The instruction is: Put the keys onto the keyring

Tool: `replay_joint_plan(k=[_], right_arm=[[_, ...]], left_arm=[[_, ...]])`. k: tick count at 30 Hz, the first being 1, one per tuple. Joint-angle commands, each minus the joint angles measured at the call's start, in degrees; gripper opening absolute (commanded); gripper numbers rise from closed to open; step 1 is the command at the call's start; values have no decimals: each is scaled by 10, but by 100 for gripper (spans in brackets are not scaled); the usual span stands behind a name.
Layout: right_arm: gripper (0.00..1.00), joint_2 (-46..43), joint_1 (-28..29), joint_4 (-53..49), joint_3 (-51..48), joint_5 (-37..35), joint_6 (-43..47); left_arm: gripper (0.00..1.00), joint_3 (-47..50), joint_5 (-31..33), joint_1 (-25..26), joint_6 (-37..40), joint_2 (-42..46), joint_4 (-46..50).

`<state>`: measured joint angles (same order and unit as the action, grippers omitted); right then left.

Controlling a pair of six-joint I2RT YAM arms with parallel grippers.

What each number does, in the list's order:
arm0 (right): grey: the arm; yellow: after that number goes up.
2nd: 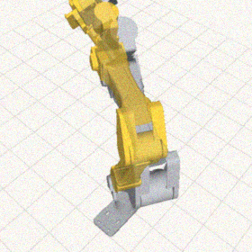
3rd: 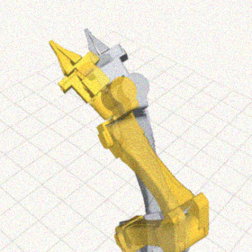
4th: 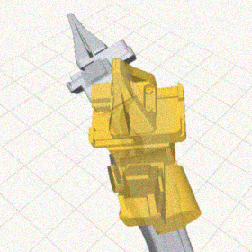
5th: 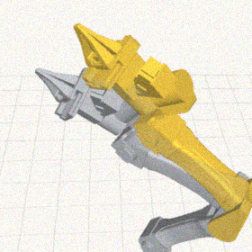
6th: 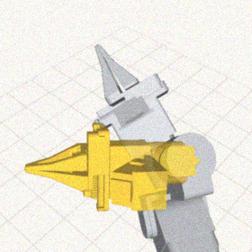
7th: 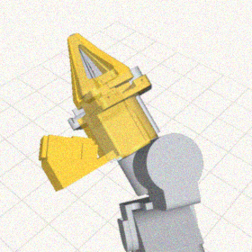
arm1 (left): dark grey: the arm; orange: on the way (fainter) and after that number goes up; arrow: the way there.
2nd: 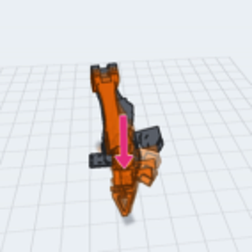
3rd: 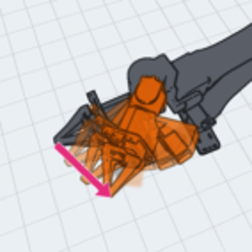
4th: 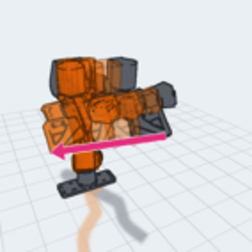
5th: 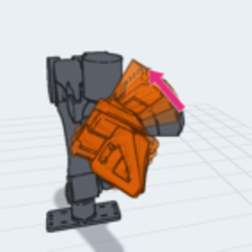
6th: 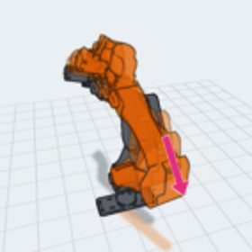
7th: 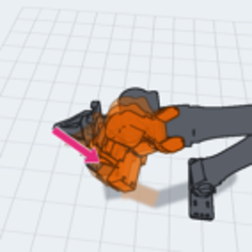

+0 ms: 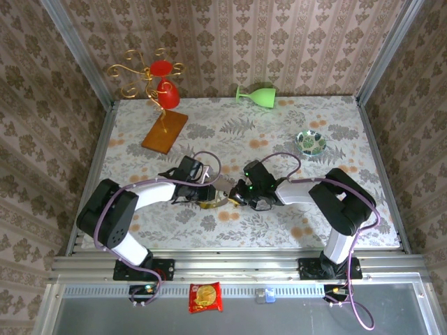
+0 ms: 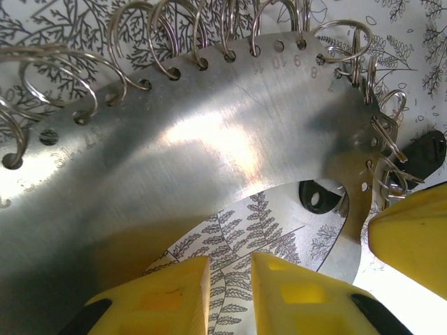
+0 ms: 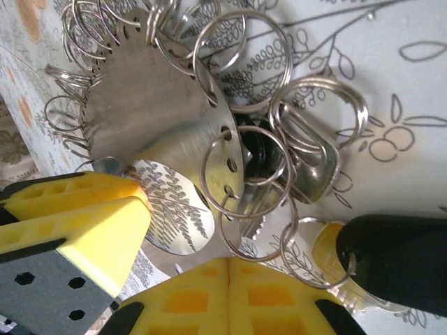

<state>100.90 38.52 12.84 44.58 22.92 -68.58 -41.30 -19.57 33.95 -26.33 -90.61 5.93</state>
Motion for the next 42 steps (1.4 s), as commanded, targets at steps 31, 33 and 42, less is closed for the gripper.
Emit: replay_joint_plan(k=[31, 33, 42], right_arm=[[37, 21, 103, -6, 26, -158, -163], [36, 32, 109, 12, 24, -174, -171], [28, 52, 116, 129, 1, -232, -156]], left_arm=[[45, -28, -33, -119, 9, -9, 45], [42, -11, -42, -116, -9, -8, 37], [32, 15, -57, -92, -38, -11, 30]])
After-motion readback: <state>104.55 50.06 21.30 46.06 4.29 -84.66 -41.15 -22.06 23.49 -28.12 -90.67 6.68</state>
